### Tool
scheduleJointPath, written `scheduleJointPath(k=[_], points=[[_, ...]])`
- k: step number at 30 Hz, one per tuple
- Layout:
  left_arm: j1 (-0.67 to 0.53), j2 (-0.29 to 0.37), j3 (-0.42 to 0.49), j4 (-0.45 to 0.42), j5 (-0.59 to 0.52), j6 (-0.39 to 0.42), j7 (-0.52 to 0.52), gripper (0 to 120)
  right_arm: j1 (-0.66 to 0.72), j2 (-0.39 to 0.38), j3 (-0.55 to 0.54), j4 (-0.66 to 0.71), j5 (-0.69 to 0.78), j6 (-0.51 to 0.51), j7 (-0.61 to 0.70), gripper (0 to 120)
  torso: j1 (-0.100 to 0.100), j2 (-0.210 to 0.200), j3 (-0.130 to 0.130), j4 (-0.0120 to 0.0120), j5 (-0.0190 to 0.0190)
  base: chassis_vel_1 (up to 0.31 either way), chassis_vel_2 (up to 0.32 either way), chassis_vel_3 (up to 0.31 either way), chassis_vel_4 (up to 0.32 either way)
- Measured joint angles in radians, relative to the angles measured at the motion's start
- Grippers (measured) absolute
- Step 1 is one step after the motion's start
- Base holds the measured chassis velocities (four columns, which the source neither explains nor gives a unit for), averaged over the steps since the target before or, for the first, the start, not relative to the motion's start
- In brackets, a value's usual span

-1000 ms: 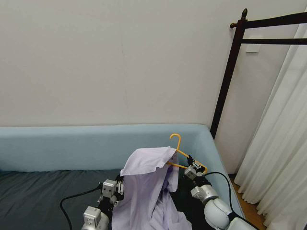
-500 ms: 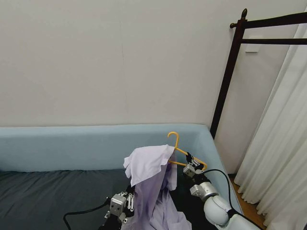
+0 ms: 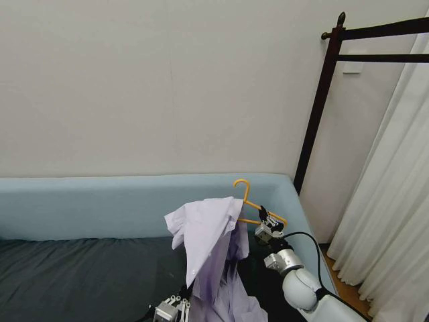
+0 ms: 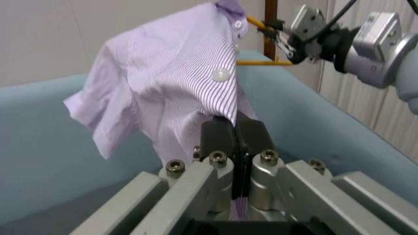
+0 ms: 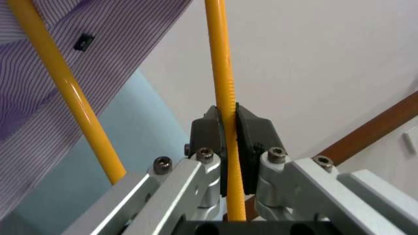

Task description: Pick up the clothes from the sofa and hang them on the clothes hanger.

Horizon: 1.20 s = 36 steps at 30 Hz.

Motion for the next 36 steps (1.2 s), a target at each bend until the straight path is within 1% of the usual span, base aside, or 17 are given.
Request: scheduleJointPath(k=[4,8,9,13,16,17,20,21,23,25,26,28,30,31,34,35,36], points=[[-0.005,0.007,-0.002,0.015,0.0,0.0,0.003,2,-0.012,0.002,0.02,0.021,-0.036,0.045,0.009,4,0.0,0.0,0.0,-0.0001,0.0,0.0,0.0,0.0,0.0],[0.006,0.052,-0.041,0.022,-0.012,-0.026,0.017,20,-0.031,-0.007,0.047,0.024,-0.078,0.108,0.009,4,0.0,0.0,0.0,-0.0002,-0.0001,0.0,0.0,0.0,0.0],[0.006,0.052,-0.041,0.022,-0.012,-0.026,0.017,20,-0.031,-0.007,0.047,0.024,-0.078,0.108,0.009,4,0.0,0.0,0.0,-0.0002,-0.0001,0.0,0.0,0.0,0.0],[0.032,0.097,-0.122,-0.007,-0.055,-0.074,0.041,33,-0.041,-0.017,0.068,0.024,-0.082,0.126,0.006,4,0.0,0.0,0.0,-0.0003,-0.0001,0.0,0.0,0.0,0.0],[0.089,0.157,-0.234,-0.067,-0.151,-0.135,0.156,48,-0.048,-0.025,0.086,0.019,-0.081,0.137,0.006,4,0.0,0.0,0.0,-0.0002,-0.0001,0.0,0.0,0.0,0.0],[0.089,0.157,-0.234,-0.067,-0.151,-0.135,0.156,48,-0.048,-0.025,0.086,0.019,-0.081,0.137,0.006,4,0.0,0.0,0.0,-0.0002,-0.0001,0.0,0.0,0.0,0.0],[0.187,0.252,-0.377,-0.125,-0.273,-0.23,0.343,62,-0.052,-0.031,0.106,0.003,-0.077,0.151,0.006,4,0.0,0.0,0.0,0.0001,0.0002,0.0,0.0,0.0,0.0],[0.187,0.252,-0.377,-0.125,-0.273,-0.23,0.343,62,-0.052,-0.031,0.106,0.003,-0.077,0.151,0.006,4,0.0,0.0,0.0,0.0001,0.0002,0.0,0.0,0.0,0.0],[0.194,0.31,-0.442,-0.142,-0.373,-0.258,0.429,74,-0.054,-0.034,0.115,-0.001,-0.076,0.163,0.006,4,0.0,0.0,0.0,0.0002,0.0001,0.0,0.0,0.0,0.0],[0.134,0.354,-0.441,-0.127,-0.48,-0.23,0.438,82,-0.057,-0.033,0.119,-0.001,-0.076,0.169,0.006,4,0.0,0.0,0.0,0.0002,0.0001,0.0,0.0,0.0,0.0],[0.134,0.354,-0.441,-0.127,-0.48,-0.23,0.438,82,-0.057,-0.033,0.119,-0.001,-0.076,0.169,0.006,4,0.0,0.0,0.0,0.0002,0.0001,0.0,0.0,0.0,0.0],[-0.008,0.406,-0.391,-0.06,-0.634,-0.168,0.438,90,-0.058,-0.032,0.119,0.003,-0.076,0.172,0.006,4,0.0,0.0,0.0,0.0,-0.0002,0.0,0.0,0.0,0.0],[-0.166,0.459,-0.358,0.019,-0.773,-0.129,0.471,98,-0.046,-0.029,0.108,0.004,-0.076,0.175,0.005,4,0.0,0.0,0.0,-0.0015,-0.0005,0.0,0.0,0.0,0.0],[-0.166,0.459,-0.358,0.019,-0.773,-0.129,0.471,98,-0.046,-0.029,0.108,0.004,-0.076,0.175,0.005,4,0.0,0.0,0.0,-0.0015,-0.0005,0.0,0.0,0.0,0.0],[-0.346,0.544,-0.32,0.144,-0.953,-0.098,0.594,100,-0.003,-0.012,0.063,-0.008,-0.077,0.185,-0.001,4,0.0,0.0,0.0,-0.0007,-0.0005,0.0,0.0,0.0,0.0],[-0.346,0.544,-0.32,0.144,-0.953,-0.098,0.594,100,-0.003,-0.012,0.063,-0.008,-0.077,0.185,-0.001,4,0.0,0.0,0.0,-0.0007,-0.0005,0.0,0.0,0.0,0.0],[-0.406,0.569,-0.307,0.185,-1.001,-0.092,0.64,100,0.017,-0.001,0.038,-0.014,-0.077,0.19,-0.004,4,0.0,0.0,0.0,0.0003,-0.0003,0.0,0.0,0.0,0.0]])
